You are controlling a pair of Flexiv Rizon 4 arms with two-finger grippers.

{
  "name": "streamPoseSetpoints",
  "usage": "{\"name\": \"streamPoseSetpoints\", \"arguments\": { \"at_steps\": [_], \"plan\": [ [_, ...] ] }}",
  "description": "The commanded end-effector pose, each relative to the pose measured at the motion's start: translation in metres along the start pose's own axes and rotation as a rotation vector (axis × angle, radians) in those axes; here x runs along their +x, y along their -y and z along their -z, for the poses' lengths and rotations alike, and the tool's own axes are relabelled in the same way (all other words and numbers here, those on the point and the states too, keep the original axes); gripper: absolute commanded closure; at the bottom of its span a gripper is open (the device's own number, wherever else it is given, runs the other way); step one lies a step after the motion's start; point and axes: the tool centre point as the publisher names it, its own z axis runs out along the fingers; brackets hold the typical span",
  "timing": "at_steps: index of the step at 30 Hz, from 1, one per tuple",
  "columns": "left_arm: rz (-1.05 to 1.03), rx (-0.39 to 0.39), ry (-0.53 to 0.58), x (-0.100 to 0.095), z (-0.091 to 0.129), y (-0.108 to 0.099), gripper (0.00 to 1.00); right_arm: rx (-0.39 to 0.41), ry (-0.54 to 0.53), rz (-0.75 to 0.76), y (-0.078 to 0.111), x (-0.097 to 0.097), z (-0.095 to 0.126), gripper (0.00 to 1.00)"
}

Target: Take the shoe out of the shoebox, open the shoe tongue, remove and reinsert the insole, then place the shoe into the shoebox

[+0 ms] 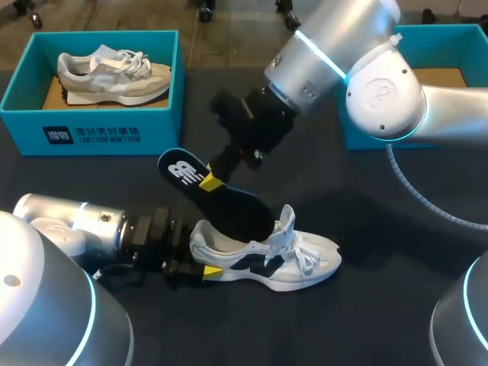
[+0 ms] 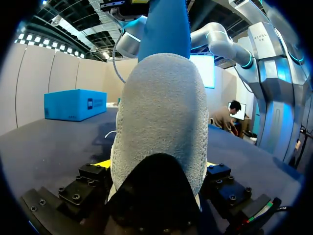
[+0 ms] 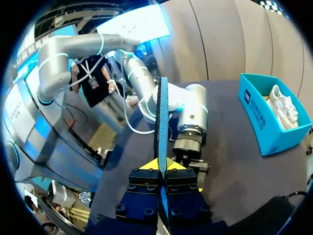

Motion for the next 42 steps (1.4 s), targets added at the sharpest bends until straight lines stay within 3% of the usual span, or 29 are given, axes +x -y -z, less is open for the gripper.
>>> {"name": "streamPoseSetpoints", "arguments": {
  "at_steps": [1, 4, 7, 22, 27, 31, 42],
  "plan": [
    [0.0, 0.001, 0.002, 0.001, 0.0, 0.0, 1.0, -0.037, 0.022, 0.015, -0.009, 0.012, 0.019, 1.0],
    [0.0, 0.001, 0.002, 0.001, 0.0, 0.0, 1.0, -0.107, 0.048, -0.003, -0.013, 0.023, 0.04, 1.0],
    [0.0, 0.001, 0.002, 0.001, 0.0, 0.0, 1.0, -0.319, -0.023, 0.081, -0.007, 0.044, 0.073, 1.0],
    [0.0, 0.001, 0.002, 0.001, 0.0, 0.0, 1.0, -0.319, -0.023, 0.081, -0.007, 0.044, 0.073, 1.0],
    [0.0, 0.001, 0.002, 0.001, 0.0, 0.0, 1.0, -0.335, 0.045, 0.012, -0.027, 0.05, 0.104, 1.0],
    [0.0, 0.001, 0.002, 0.001, 0.0, 0.0, 1.0, -0.578, -0.033, -0.08, -0.043, 0.075, 0.146, 1.0],
    [0.0, 0.001, 0.002, 0.001, 0.0, 0.0, 1.0, -0.578, -0.033, -0.08, -0.043, 0.075, 0.146, 1.0]
  ]
}}
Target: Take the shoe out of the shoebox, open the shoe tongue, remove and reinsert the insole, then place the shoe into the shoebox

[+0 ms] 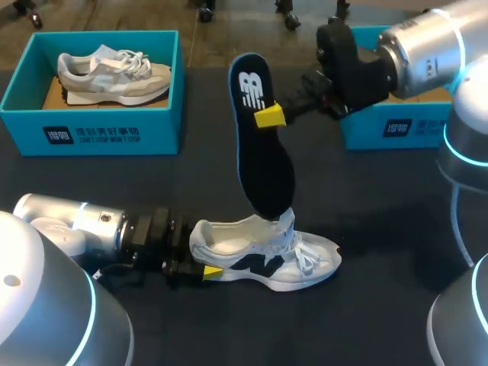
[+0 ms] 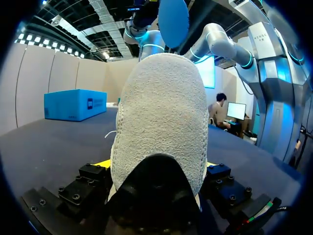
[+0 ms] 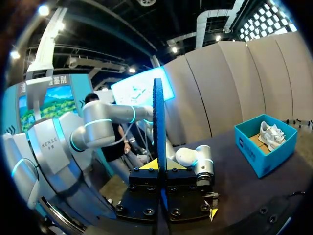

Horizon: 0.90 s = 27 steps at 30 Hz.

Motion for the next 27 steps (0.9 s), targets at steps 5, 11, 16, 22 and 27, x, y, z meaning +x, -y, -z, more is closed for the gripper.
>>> {"name": "streamPoseSetpoints", "arguments": {
  "at_steps": [5, 11, 16, 22, 27],
  "plan": [
    [0.0, 0.001, 0.001, 0.001, 0.0, 0.0, 1.0, -0.021, 0.008, 0.0, 0.004, 0.004, -0.001, 1.0],
    [0.0, 0.001, 0.001, 0.001, 0.0, 0.0, 1.0, -0.159, 0.131, -0.048, -0.005, 0.034, 0.03, 1.0],
    [0.0, 0.001, 0.001, 0.001, 0.0, 0.0, 1.0, -0.246, 0.151, -0.054, -0.014, 0.062, 0.043, 1.0],
    [0.0, 0.001, 0.001, 0.001, 0.0, 0.0, 1.0, -0.246, 0.151, -0.054, -0.014, 0.062, 0.043, 1.0],
    [0.0, 0.001, 0.001, 0.001, 0.0, 0.0, 1.0, -0.246, 0.151, -0.054, -0.014, 0.062, 0.043, 1.0]
  ]
}}
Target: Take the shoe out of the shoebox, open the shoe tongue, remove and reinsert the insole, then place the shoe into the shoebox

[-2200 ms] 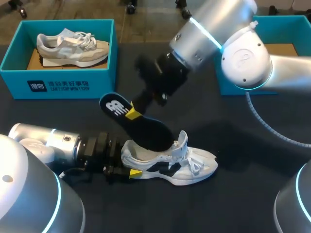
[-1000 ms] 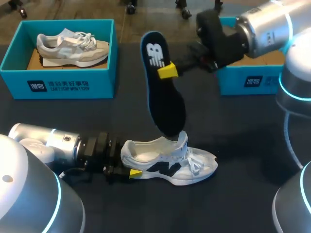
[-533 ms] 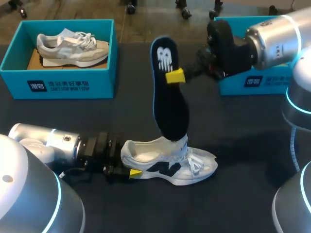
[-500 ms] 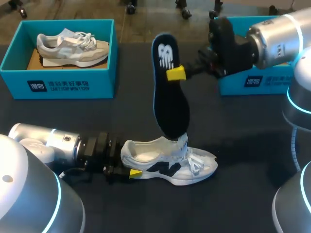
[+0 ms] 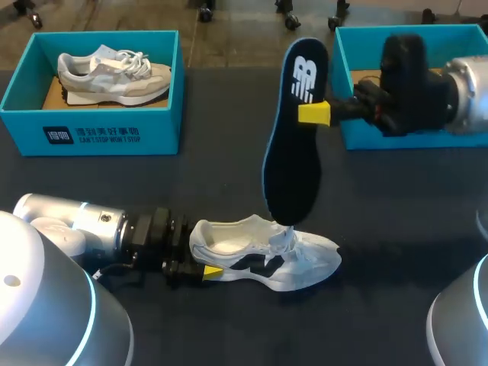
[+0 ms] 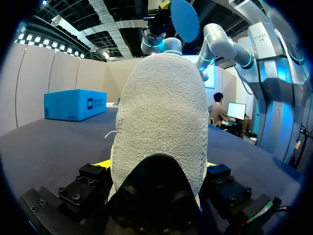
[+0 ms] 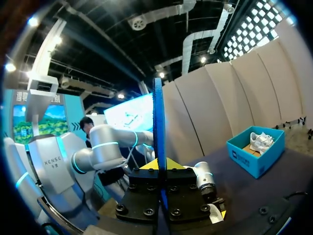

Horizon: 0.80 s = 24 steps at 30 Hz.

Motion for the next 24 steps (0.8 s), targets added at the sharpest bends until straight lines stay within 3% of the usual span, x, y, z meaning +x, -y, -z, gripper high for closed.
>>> {"name": "streamPoseSetpoints", "arguments": {
  "at_steps": [1, 8, 17, 24],
  "plan": [
    [0.0, 0.001, 0.001, 0.001, 0.0, 0.0, 1.0, -0.005, 0.034, 0.0, 0.003, 0.006, 0.001, 1.0],
    [0.0, 0.001, 0.001, 0.001, 0.0, 0.0, 1.0, 0.083, 0.113, -0.037, -0.02, 0.02, 0.011, 1.0],
    [0.0, 0.001, 0.001, 0.001, 0.0, 0.0, 1.0, 0.102, 0.147, -0.093, -0.022, 0.05, 0.019, 1.0],
    [0.0, 0.001, 0.001, 0.001, 0.0, 0.0, 1.0, 0.102, 0.147, -0.093, -0.022, 0.05, 0.019, 1.0]
  ]
}}
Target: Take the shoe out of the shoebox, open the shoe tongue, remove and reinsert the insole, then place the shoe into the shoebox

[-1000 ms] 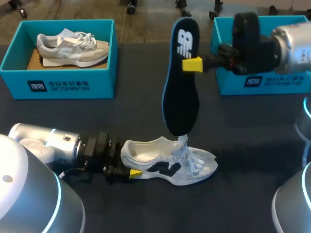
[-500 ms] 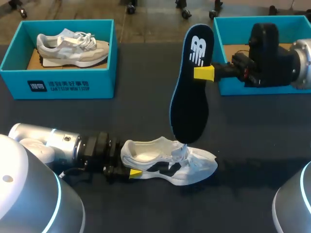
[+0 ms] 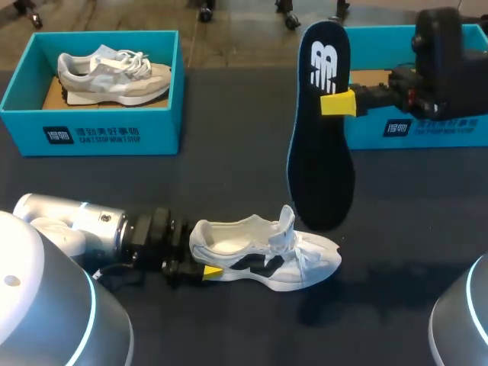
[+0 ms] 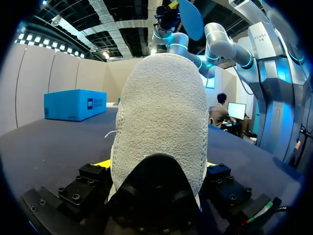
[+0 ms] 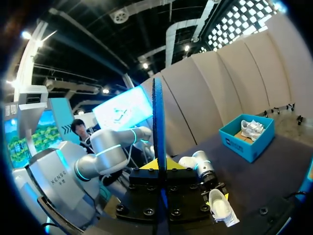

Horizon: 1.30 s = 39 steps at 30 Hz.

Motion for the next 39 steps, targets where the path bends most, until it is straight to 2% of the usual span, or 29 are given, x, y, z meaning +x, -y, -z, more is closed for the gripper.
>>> {"name": "streamPoseSetpoints", "arguments": {
  "at_steps": [1, 3, 4, 6, 8, 13, 19, 31, 39],
  "plan": [
    [0.0, 0.001, 0.001, 0.001, 0.0, 0.0, 1.0, -0.005, 0.022, -0.002, 0.004, 0.005, 0.001, 1.0],
    [0.0, 0.001, 0.001, 0.001, 0.0, 0.0, 1.0, -0.005, 0.022, -0.002, 0.004, 0.005, 0.001, 1.0],
    [0.0, 0.001, 0.001, 0.001, 0.0, 0.0, 1.0, -0.048, -0.007, -0.016, 0.005, 0.004, -0.002, 1.0],
    [0.0, 0.001, 0.001, 0.001, 0.0, 0.0, 1.0, -0.054, -0.002, -0.014, 0.006, 0.003, -0.003, 1.0],
    [0.0, 0.001, 0.001, 0.001, 0.0, 0.0, 1.0, -0.082, -0.011, 0.003, 0.006, 0.013, -0.006, 1.0],
    [0.0, 0.001, 0.001, 0.001, 0.0, 0.0, 1.0, -0.071, 0.016, -0.002, 0.011, 0.024, -0.012, 1.0],
    [0.0, 0.001, 0.001, 0.001, 0.0, 0.0, 1.0, -0.081, 0.046, -0.019, 0.019, 0.029, -0.009, 1.0],
    [0.0, 0.001, 0.001, 0.001, 0.0, 0.0, 1.0, -0.019, 0.044, -0.039, 0.017, 0.036, -0.004, 1.0],
    [0.0, 0.001, 0.001, 0.001, 0.0, 0.0, 1.0, -0.012, 0.033, -0.053, 0.017, 0.038, -0.002, 1.0]
  ]
}}
